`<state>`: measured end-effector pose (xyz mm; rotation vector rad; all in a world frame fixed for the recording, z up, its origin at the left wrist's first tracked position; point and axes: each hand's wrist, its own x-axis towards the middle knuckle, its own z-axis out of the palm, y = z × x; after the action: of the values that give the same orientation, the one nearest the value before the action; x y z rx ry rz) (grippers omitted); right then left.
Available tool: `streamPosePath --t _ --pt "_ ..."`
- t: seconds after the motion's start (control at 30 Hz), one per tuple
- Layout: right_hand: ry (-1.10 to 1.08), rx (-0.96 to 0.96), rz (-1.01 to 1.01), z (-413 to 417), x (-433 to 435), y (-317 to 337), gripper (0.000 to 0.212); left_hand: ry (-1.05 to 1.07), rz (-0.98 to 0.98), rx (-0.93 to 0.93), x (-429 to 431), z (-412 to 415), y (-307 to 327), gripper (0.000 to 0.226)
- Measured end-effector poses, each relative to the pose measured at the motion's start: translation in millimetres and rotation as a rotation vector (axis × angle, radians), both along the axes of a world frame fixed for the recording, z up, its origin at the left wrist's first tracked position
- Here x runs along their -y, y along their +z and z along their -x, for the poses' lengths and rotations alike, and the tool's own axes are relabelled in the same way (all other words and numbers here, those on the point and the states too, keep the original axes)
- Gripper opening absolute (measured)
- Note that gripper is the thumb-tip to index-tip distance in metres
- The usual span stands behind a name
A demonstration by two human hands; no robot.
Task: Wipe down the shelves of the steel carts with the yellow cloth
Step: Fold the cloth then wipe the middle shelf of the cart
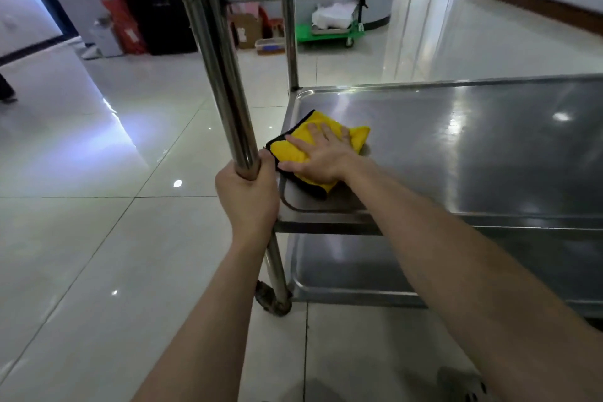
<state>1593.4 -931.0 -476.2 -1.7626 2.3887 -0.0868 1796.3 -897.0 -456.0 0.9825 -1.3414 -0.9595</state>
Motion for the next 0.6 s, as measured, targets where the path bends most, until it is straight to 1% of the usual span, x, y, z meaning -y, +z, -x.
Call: streamPosePath --t 0.07,0.1,0.2,0.27,0.37,0.43,0.47,0.5,0.53,0.57,0.6 --pt "0.054 -0.007 0.028 -11.5 -31.8 -5.3 0.102 0.012 -0.011 0.021 -1.2 -1.6 2.7 0.047" --pt "0.066 -0.010 0.037 -13.7 -49.2 -7.0 0.099 0.007 -0.025 0.031 -1.5 -2.2 3.6 0.047" --pt "0.031 -0.029 0.045 8.7 -101.7 -10.4 0.081 -0.041 -0.069 0.041 -0.8 -5.0 3.7 0.053" --pt "-0.078 -0.029 0.033 47.1 -143.7 -10.6 0.072 -0.070 -0.108 0.047 0.3 -7.0 4.5 0.049" --pt "-0.354 -0.030 0.002 108.5 -212.5 -11.2 0.075 -0.018 -0.140 0.092 -6.7 -6.9 5.9 0.047" --pt "-0.471 -0.010 -0.010 128.8 -240.1 -10.8 0.081 0.121 -0.016 0.017 -25.2 -2.7 5.1 0.049" --pt "-0.488 -0.004 -0.012 131.1 -244.4 -10.7 0.084 0.214 0.092 -0.026 -37.7 2.0 2.6 0.055" --pt "-0.492 -0.006 -0.014 129.8 -244.0 -10.3 0.087 0.288 0.231 -0.022 -52.2 8.7 -0.1 0.057" --pt "-0.497 -0.007 -0.016 128.0 -245.1 -10.1 0.089 0.313 0.373 0.026 -69.8 19.6 -3.1 0.053" --pt "-0.491 -0.001 -0.014 124.6 -242.3 -9.1 0.089 0.313 0.473 0.096 -82.8 28.8 -7.1 0.045" --pt "-0.480 0.006 -0.009 121.5 -238.9 -8.1 0.090 0.300 0.516 0.158 -91.0 37.0 -10.9 0.036"
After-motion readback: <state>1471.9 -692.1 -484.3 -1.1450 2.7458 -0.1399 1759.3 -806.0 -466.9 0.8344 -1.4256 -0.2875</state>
